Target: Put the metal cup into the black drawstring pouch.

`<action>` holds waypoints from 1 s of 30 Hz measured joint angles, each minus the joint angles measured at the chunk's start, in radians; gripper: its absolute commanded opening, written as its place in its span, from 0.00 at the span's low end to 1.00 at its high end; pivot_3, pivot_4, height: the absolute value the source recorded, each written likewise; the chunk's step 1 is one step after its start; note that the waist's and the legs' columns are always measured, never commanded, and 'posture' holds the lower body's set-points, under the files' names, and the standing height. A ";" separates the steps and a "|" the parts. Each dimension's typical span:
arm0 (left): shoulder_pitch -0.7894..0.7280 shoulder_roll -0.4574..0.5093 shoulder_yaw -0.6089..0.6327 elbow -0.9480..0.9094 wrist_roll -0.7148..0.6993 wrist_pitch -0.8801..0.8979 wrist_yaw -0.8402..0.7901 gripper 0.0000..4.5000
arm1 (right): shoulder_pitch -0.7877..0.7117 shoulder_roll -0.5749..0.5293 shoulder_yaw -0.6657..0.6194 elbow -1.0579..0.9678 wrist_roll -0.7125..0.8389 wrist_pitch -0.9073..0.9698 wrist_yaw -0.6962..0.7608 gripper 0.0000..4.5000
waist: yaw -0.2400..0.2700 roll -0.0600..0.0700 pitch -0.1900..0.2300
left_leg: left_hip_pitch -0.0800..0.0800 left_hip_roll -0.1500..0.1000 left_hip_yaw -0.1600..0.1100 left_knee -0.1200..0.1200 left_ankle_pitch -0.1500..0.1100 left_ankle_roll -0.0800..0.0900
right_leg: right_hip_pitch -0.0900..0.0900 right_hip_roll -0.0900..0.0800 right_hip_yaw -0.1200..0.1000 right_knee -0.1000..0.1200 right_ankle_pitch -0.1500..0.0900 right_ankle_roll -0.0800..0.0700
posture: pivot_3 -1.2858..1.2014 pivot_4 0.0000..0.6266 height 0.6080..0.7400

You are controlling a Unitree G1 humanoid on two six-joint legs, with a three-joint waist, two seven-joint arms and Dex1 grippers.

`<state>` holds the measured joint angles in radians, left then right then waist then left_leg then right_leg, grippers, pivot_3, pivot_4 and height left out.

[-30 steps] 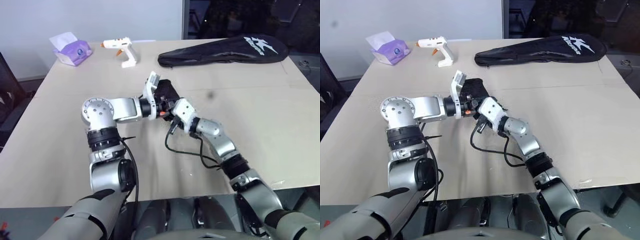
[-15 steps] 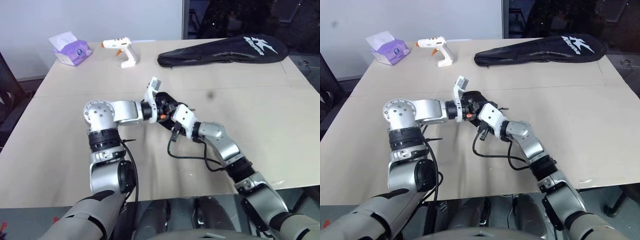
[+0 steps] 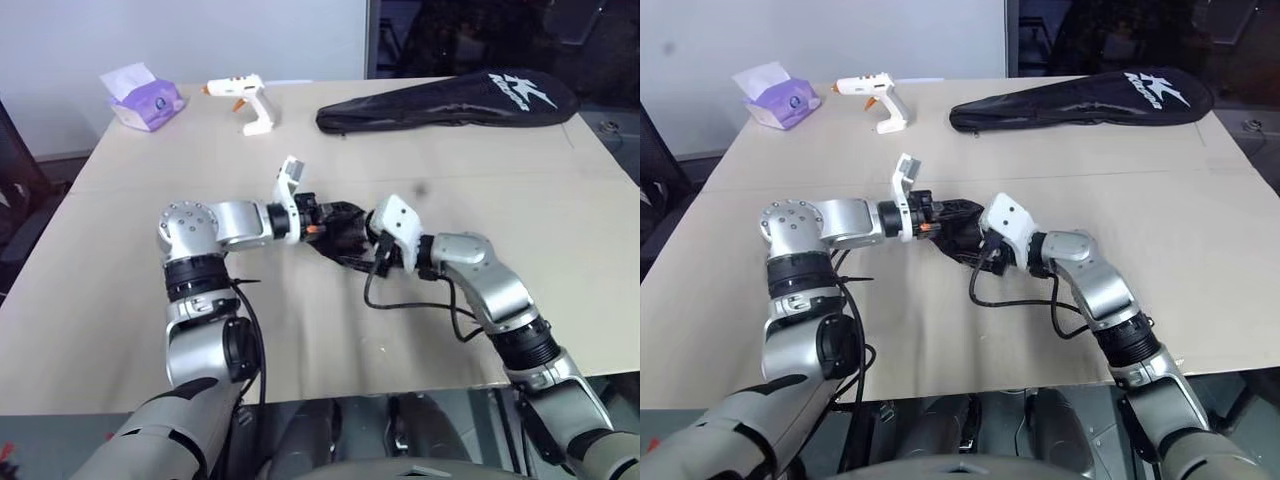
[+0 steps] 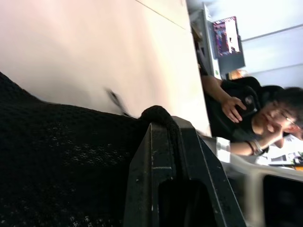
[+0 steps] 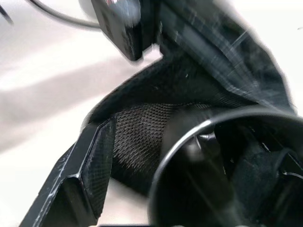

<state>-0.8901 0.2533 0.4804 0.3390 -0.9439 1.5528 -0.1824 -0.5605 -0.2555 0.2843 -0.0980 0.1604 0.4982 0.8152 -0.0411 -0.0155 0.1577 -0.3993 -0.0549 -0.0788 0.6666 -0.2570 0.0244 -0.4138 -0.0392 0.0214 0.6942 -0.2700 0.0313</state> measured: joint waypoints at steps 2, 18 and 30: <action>0.001 0.007 -0.015 0.000 0.012 -0.013 -0.024 0.00 | 0.000 0.006 -0.012 -0.011 0.018 0.038 -0.012 0.67 | 0.002 0.000 0.000 | 0.000 0.000 0.000 0.000 0.000 0.000 | 0.000 0.000 0.000 0.000 0.000 0.000 | 0.52 0.24 1.00; 0.031 0.017 -0.101 -0.068 0.040 -0.032 -0.120 0.00 | 0.036 0.066 -0.009 0.054 0.017 0.041 -0.101 0.01 | 0.004 0.000 0.000 | 0.000 0.000 0.000 0.000 0.000 0.000 | 0.000 0.000 0.000 -0.001 0.000 0.000 | 0.52 0.24 1.00; 0.051 0.064 -0.164 -0.077 0.087 -0.046 -0.180 0.00 | 0.059 0.059 -0.018 0.037 0.043 0.040 -0.110 0.46 | 0.004 0.000 0.000 | 0.000 0.000 0.000 0.000 0.000 0.000 | 0.000 0.000 0.000 -0.001 0.000 0.000 | 0.52 0.24 1.00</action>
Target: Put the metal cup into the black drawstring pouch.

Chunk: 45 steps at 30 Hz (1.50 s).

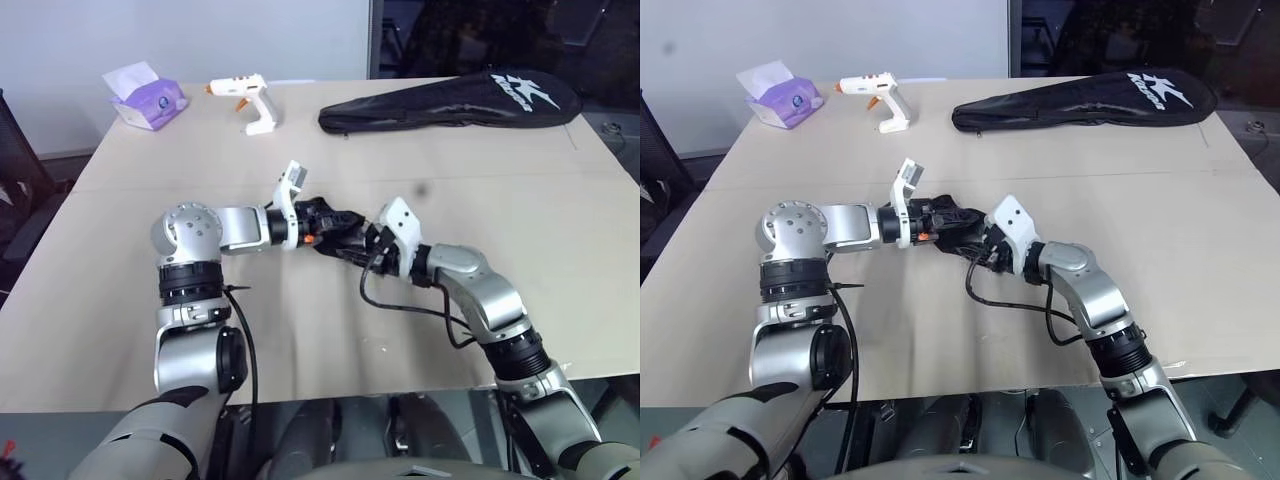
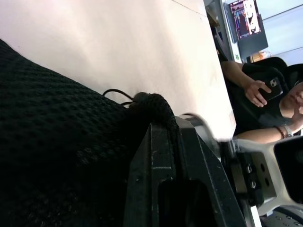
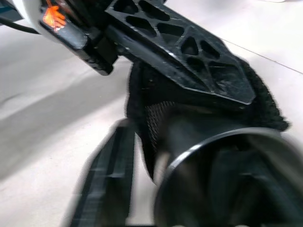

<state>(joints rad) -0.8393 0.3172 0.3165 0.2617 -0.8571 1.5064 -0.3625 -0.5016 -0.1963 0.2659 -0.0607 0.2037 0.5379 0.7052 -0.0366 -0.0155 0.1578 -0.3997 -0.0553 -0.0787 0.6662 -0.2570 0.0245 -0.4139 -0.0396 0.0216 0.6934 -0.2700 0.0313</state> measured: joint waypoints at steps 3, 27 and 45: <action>0.000 0.000 -0.006 0.000 0.010 -0.003 -0.009 0.00 | 0.004 -0.012 0.003 -0.010 -0.003 0.003 -0.006 0.46 | 0.000 0.000 0.000 | 0.000 0.000 0.000 0.000 0.000 0.000 | 0.000 0.000 0.000 0.000 0.000 0.000 | 0.52 0.24 1.00; -0.004 0.006 -0.012 -0.008 0.034 -0.010 -0.050 0.00 | 0.047 -0.009 -0.026 -0.066 0.074 0.082 -0.060 0.01 | 0.000 0.000 0.000 | 0.000 0.000 0.000 0.000 0.000 0.000 | 0.000 0.000 0.000 0.000 0.000 0.000 | 0.52 0.24 1.00; -0.018 0.017 -0.012 -0.096 0.034 0.051 -0.074 0.00 | -0.126 0.113 0.045 0.279 -0.055 -0.282 -0.017 0.01 | -0.003 0.000 0.000 | 0.000 0.000 0.000 0.000 0.000 0.000 | 0.000 0.000 0.000 0.000 0.000 0.000 | 0.52 0.24 1.00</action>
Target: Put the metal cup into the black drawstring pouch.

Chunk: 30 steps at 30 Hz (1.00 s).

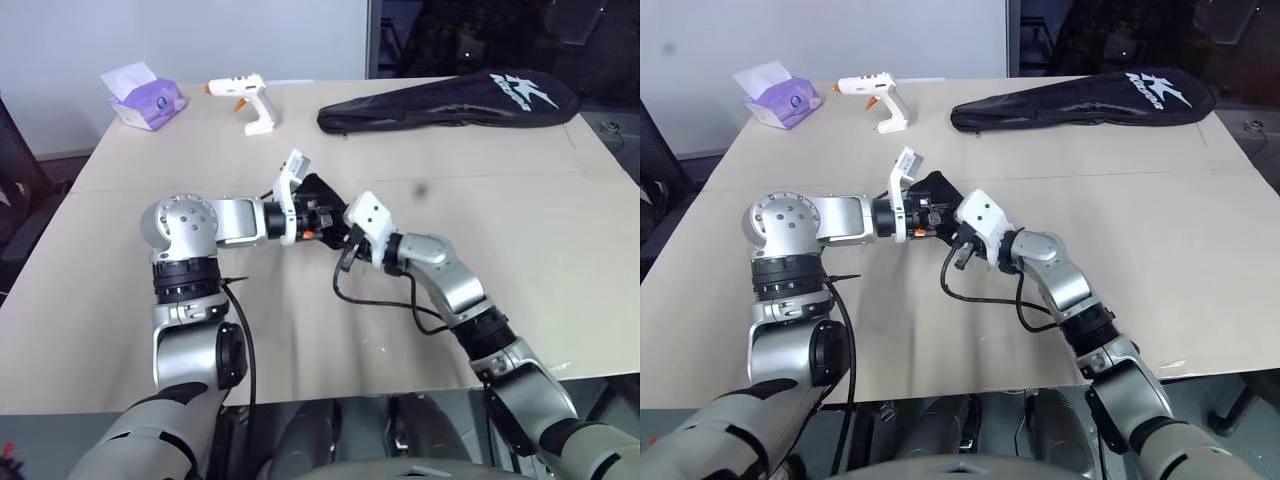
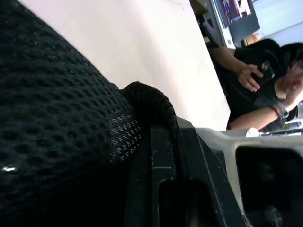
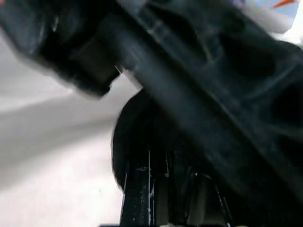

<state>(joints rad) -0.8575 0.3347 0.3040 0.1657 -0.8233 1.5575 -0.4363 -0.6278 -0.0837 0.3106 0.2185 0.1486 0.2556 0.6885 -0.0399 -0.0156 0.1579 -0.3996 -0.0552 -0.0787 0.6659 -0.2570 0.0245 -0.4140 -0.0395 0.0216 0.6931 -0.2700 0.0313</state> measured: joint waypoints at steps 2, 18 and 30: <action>0.004 0.004 -0.011 -0.003 0.004 -0.014 -0.010 0.00 | 0.002 -0.010 -0.007 -0.001 0.005 0.005 0.003 0.01 | 0.000 0.000 0.000 | 0.000 0.000 0.000 0.000 0.000 0.000 | 0.000 0.000 0.000 0.000 0.000 0.000 | 0.52 0.24 1.00; 0.004 0.115 -0.186 0.050 0.155 -0.289 -0.138 0.00 | 0.243 -0.240 -0.080 -0.576 0.090 0.309 0.036 0.79 | 0.007 0.000 0.000 | -0.001 0.000 -0.001 -0.001 0.000 0.000 | 0.000 0.000 0.000 -0.002 0.000 0.000 | 0.52 0.24 1.00; -0.049 0.240 -0.197 0.014 0.152 -0.289 -0.247 0.00 | -0.044 -0.019 -0.047 0.198 -0.147 -0.065 -0.220 0.79 | 0.000 0.000 0.002 | -0.001 0.000 0.001 -0.003 0.000 0.000 | -0.001 0.000 0.001 -0.003 0.000 0.000 | 0.52 0.24 1.00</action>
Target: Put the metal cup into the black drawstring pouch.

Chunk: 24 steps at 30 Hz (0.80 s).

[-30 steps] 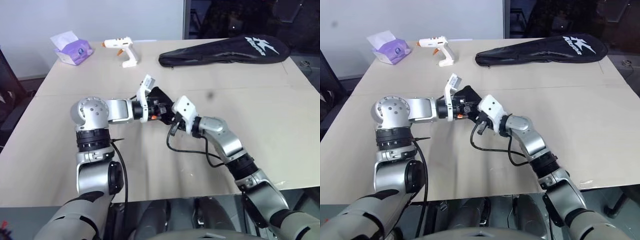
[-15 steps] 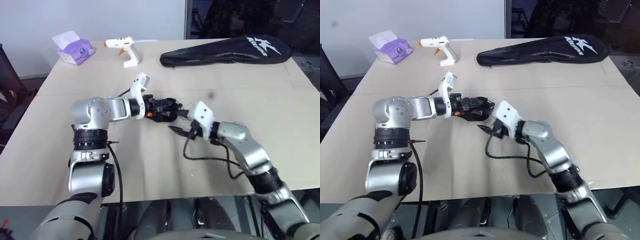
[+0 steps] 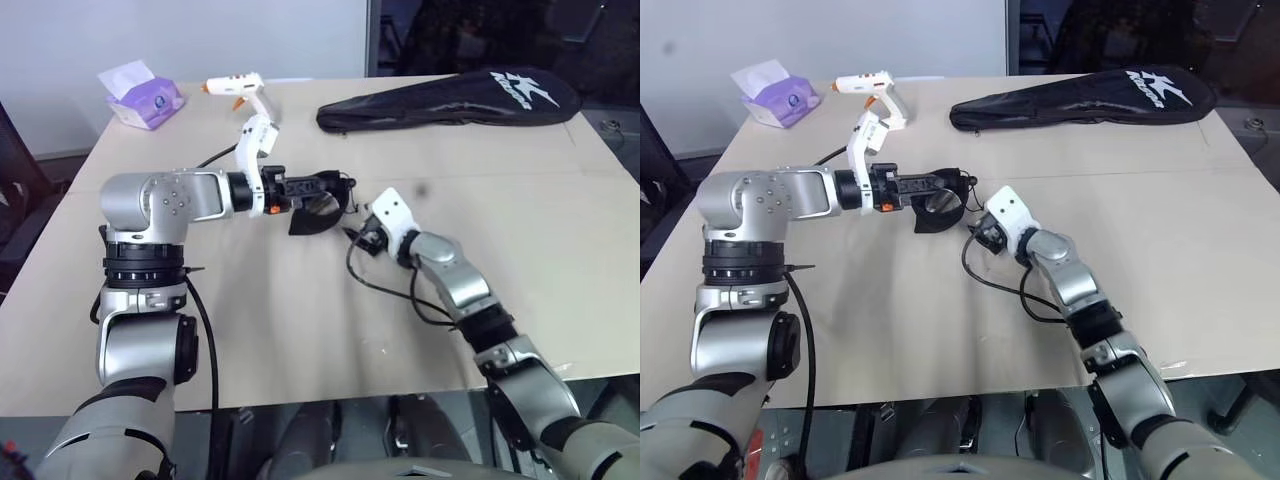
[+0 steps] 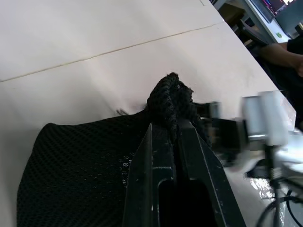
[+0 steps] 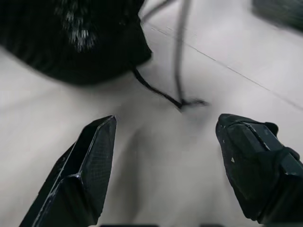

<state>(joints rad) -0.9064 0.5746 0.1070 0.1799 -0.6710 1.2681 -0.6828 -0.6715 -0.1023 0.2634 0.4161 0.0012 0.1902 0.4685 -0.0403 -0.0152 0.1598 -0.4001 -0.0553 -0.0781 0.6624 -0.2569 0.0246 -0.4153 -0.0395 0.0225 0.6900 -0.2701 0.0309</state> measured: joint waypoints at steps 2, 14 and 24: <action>0.003 0.008 0.000 -0.015 0.000 0.004 -0.002 0.00 | -0.021 0.015 -0.015 0.068 -0.006 -0.073 -0.019 0.60 | 0.002 0.000 0.000 | 0.000 0.000 -0.001 0.000 0.000 0.000 | 0.001 0.000 -0.001 -0.002 0.000 0.000 | 0.52 0.24 1.00; 0.026 0.010 0.000 -0.053 -0.002 0.015 -0.012 0.00 | 0.057 0.006 -0.054 -0.011 -0.009 -0.147 -0.019 0.01 | -0.003 0.000 0.000 | 0.000 0.000 -0.001 -0.002 0.000 0.000 | 0.000 0.000 0.000 -0.001 0.000 0.000 | 0.52 0.24 1.00; 0.192 0.043 -0.120 -0.197 0.056 -0.239 -0.155 0.36 | 0.166 -0.262 -0.165 -0.605 -0.072 0.224 -0.029 0.00 | 0.003 0.002 0.001 | 0.000 0.001 0.000 -0.002 0.000 0.000 | 0.000 0.000 0.000 -0.002 0.000 0.000 | 0.52 0.24 1.00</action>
<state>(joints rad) -0.7141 0.6178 -0.0132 -0.0168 -0.6145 1.0293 -0.8383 -0.5054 -0.3639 0.0985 -0.1888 -0.0708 0.4138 0.4396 -0.0375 -0.0130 0.1611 -0.4002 -0.0546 -0.0785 0.6605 -0.2569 0.0246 -0.4150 -0.0391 0.0226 0.6885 -0.2702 0.0308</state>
